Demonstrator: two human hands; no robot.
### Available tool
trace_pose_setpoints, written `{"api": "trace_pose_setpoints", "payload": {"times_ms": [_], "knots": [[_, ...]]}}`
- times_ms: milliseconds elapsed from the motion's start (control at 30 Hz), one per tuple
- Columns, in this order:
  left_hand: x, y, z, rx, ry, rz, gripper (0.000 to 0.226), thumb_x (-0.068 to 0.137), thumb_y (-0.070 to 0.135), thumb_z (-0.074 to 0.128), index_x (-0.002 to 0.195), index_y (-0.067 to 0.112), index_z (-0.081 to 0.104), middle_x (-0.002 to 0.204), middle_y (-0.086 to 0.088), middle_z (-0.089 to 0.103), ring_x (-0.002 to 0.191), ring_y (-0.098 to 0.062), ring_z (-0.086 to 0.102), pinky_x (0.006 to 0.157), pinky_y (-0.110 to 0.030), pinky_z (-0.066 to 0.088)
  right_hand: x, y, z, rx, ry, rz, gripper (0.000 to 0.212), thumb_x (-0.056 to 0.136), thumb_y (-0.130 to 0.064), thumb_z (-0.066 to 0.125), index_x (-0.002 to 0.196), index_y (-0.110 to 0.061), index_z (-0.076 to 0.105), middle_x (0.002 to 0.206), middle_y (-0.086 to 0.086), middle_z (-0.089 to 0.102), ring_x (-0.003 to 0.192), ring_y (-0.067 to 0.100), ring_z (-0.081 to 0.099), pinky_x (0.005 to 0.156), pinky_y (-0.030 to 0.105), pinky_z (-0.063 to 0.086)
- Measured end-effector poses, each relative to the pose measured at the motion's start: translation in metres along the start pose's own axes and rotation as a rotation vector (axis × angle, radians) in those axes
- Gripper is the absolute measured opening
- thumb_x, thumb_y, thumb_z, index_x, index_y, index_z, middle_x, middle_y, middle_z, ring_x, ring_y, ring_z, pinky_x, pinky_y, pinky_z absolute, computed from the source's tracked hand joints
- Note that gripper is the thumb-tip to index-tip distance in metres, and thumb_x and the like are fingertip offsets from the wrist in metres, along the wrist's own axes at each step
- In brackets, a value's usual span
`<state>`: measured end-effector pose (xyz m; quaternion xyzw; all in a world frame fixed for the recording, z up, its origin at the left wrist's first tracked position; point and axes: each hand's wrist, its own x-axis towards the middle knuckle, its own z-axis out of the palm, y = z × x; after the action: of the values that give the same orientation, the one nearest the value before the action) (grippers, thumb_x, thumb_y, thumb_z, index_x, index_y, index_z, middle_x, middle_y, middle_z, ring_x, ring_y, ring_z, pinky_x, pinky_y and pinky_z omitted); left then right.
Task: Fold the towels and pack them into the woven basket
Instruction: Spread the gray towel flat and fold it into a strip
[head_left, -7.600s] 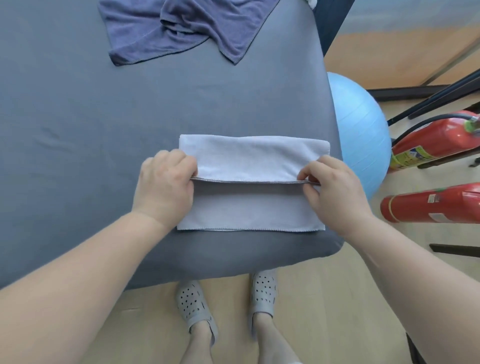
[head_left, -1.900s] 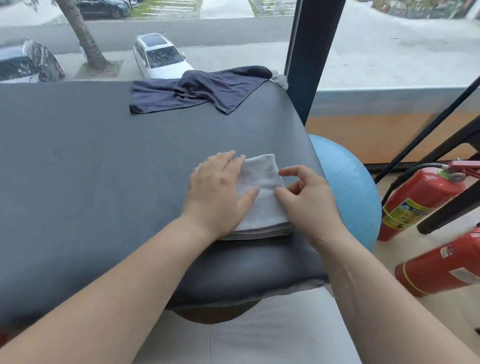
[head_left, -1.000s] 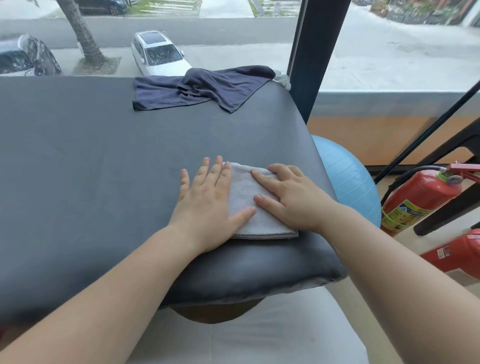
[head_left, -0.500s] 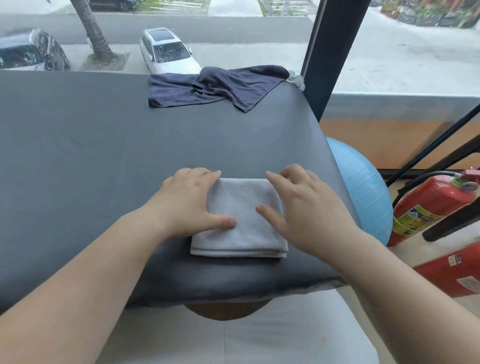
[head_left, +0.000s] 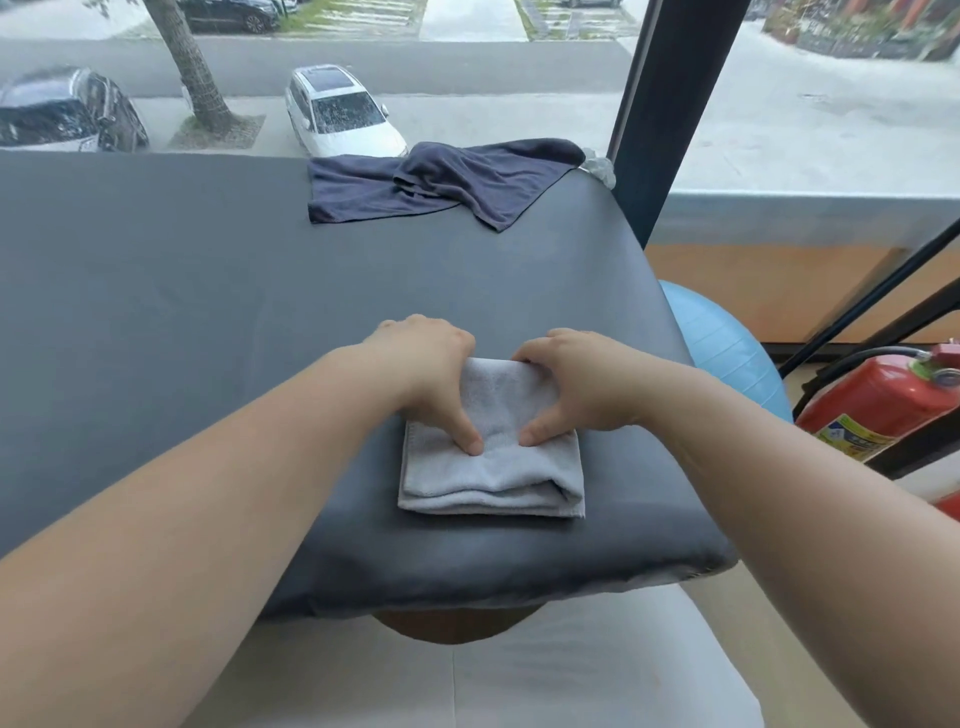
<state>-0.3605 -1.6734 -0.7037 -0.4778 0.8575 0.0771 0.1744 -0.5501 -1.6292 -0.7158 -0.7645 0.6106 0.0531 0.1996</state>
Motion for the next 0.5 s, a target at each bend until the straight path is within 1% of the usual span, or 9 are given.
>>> {"api": "trace_pose_setpoints", "payload": {"times_ms": [67,100,200,267,333,367,433,467,500], "knots": [[-0.001,-0.003,-0.001,-0.07,-0.003,0.016,0.078,0.049,0.073,0.083,0.103,0.027,0.05,0.094,0.012,0.056,0.093,-0.019,0.052,0.077,-0.036,0.035,-0.004,0.004,-0.004,0.016,-0.036,0.0,0.091,0.063,-0.059,0.088,0.14,-0.03,0.049,0.121,-0.009,0.052,0.118,0.017,0.048,0.101,0.034,0.042],[-0.003,-0.004,-0.002,-0.109,-0.001,0.026,0.076,0.052,0.068,0.085,0.106,0.028,0.05,0.095,0.013,0.056,0.094,-0.018,0.053,0.077,-0.036,0.036,-0.005,0.006,-0.004,0.016,-0.037,0.001,0.092,0.063,-0.058,0.088,0.14,-0.03,0.048,0.121,-0.008,0.052,0.118,0.017,0.048,0.101,0.035,0.042],[-0.006,-0.008,-0.004,-0.169,0.005,0.031,0.071,0.056,0.056,0.088,0.111,0.027,0.053,0.101,0.013,0.058,0.098,-0.018,0.056,0.081,-0.036,0.046,-0.005,0.005,0.002,-0.006,-0.001,0.013,0.089,0.061,-0.06,0.088,0.136,-0.029,0.051,0.11,-0.008,0.048,0.113,0.018,0.049,0.097,0.035,0.044],[-0.005,-0.008,-0.003,-0.173,-0.012,0.028,0.067,0.056,0.054,0.089,0.106,0.023,0.059,0.099,0.009,0.061,0.094,-0.018,0.06,0.081,-0.038,0.053,-0.002,0.003,0.001,-0.054,0.018,0.015,0.081,0.059,-0.063,0.087,0.123,-0.025,0.058,0.104,-0.008,0.052,0.105,0.02,0.052,0.093,0.038,0.047],[-0.001,-0.008,-0.002,-0.176,0.001,0.035,0.058,0.054,0.052,0.09,0.094,0.021,0.062,0.091,0.005,0.064,0.086,-0.02,0.063,0.074,-0.04,0.057,-0.001,0.0,-0.004,-0.109,0.023,0.0,0.067,0.058,-0.064,0.087,0.104,-0.023,0.06,0.094,-0.007,0.054,0.095,0.021,0.053,0.085,0.04,0.049],[0.001,-0.008,-0.003,-0.164,0.038,0.038,0.052,0.054,0.05,0.089,0.087,0.022,0.062,0.086,0.004,0.064,0.083,-0.02,0.062,0.069,-0.039,0.056,-0.001,-0.002,-0.007,-0.132,0.048,-0.012,0.059,0.059,-0.062,0.087,0.093,-0.024,0.057,0.089,-0.008,0.053,0.09,0.02,0.052,0.079,0.04,0.049],[0.004,-0.01,-0.005,-0.079,0.205,0.05,0.039,0.061,0.044,0.083,0.078,0.023,0.055,0.078,0.007,0.058,0.079,-0.02,0.058,0.061,-0.034,0.049,0.0,-0.004,-0.014,-0.175,0.157,-0.033,0.053,0.062,-0.054,0.087,0.079,-0.027,0.046,0.084,-0.009,0.047,0.084,0.02,0.049,0.069,0.037,0.042],[0.005,-0.011,-0.006,-0.019,0.304,0.061,0.034,0.067,0.04,0.078,0.076,0.023,0.05,0.075,0.008,0.052,0.078,-0.021,0.054,0.061,-0.033,0.042,0.001,-0.004,-0.015,-0.187,0.227,-0.039,0.052,0.063,-0.05,0.087,0.08,-0.026,0.044,0.086,-0.007,0.045,0.083,0.02,0.048,0.067,0.036,0.04],[0.004,-0.012,-0.005,0.03,0.384,0.072,0.032,0.071,0.037,0.073,0.075,0.023,0.045,0.073,0.008,0.048,0.077,-0.023,0.051,0.062,-0.033,0.037,0.001,-0.003,-0.016,-0.184,0.293,-0.043,0.05,0.065,-0.047,0.087,0.085,-0.024,0.046,0.089,-0.005,0.045,0.084,0.022,0.048,0.068,0.035,0.04]]}}
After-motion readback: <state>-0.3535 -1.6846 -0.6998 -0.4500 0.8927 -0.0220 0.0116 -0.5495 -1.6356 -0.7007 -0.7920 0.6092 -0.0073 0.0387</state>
